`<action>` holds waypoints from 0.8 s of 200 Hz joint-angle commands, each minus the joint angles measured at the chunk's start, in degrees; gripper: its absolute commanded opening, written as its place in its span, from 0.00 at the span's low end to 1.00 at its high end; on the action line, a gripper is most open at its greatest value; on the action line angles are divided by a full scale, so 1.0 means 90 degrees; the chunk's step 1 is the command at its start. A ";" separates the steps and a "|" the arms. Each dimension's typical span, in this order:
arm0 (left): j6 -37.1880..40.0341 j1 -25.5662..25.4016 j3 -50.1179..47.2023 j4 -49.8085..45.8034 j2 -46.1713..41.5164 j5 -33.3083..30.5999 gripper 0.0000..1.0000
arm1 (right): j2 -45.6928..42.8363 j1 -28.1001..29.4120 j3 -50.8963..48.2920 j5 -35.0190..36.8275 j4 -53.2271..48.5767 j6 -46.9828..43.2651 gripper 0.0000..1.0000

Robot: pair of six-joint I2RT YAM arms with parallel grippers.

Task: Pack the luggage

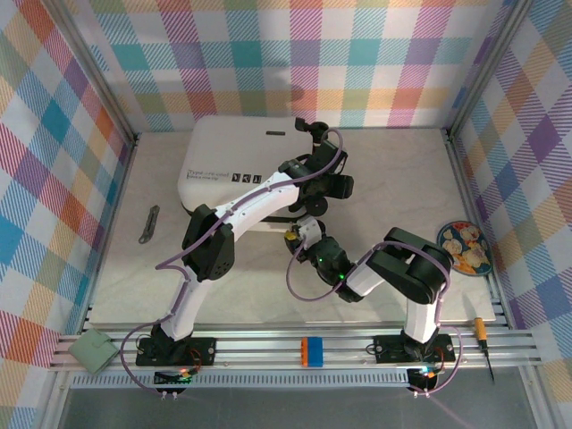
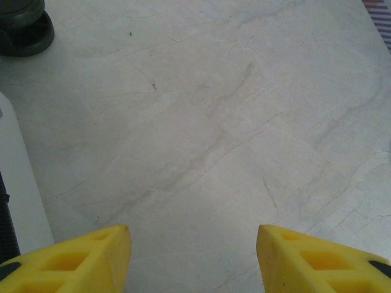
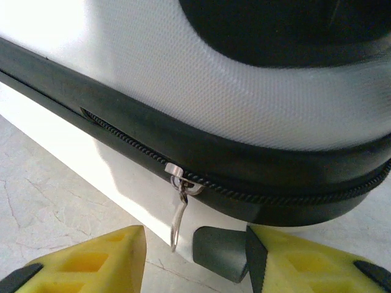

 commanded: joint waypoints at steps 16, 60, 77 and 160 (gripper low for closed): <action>-0.0105 0.0045 -0.0073 -0.0292 -0.0302 0.0036 0.56 | 0.0175 0.0024 0.0481 -0.0060 0.0374 0.0013 0.49; -0.0110 0.0039 -0.0073 -0.0281 -0.0273 0.0051 0.56 | 0.0029 0.0051 0.0094 -0.0566 0.0680 0.0084 0.50; -0.0108 0.0042 -0.0073 -0.0253 -0.0273 0.0034 0.56 | 0.0139 0.0124 -0.0193 -0.0550 0.1058 0.0072 0.53; -0.0068 0.0043 0.0096 -0.0287 -0.0208 0.0014 0.56 | 0.0395 0.0356 0.0068 -0.0201 0.1059 -0.0057 0.70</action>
